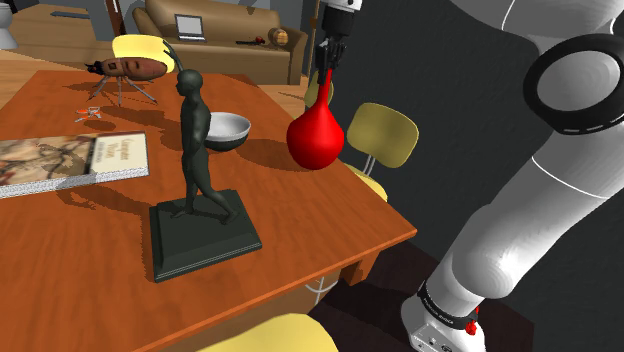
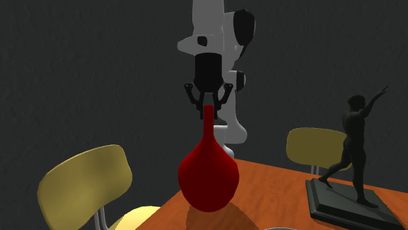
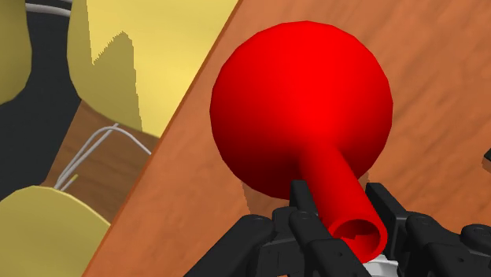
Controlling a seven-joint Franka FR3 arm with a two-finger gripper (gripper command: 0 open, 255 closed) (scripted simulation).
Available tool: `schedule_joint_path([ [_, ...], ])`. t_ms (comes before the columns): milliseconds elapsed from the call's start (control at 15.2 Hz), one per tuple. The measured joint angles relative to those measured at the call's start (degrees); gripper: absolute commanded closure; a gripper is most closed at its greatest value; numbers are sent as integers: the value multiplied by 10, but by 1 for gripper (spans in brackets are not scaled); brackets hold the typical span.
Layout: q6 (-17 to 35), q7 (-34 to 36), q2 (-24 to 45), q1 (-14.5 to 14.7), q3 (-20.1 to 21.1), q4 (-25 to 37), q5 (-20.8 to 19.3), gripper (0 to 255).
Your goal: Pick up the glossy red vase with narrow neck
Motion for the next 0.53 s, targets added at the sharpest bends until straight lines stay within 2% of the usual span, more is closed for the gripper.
schedule_joint_path([
  [528,-3,0,1,0,0,3,0,255],
])
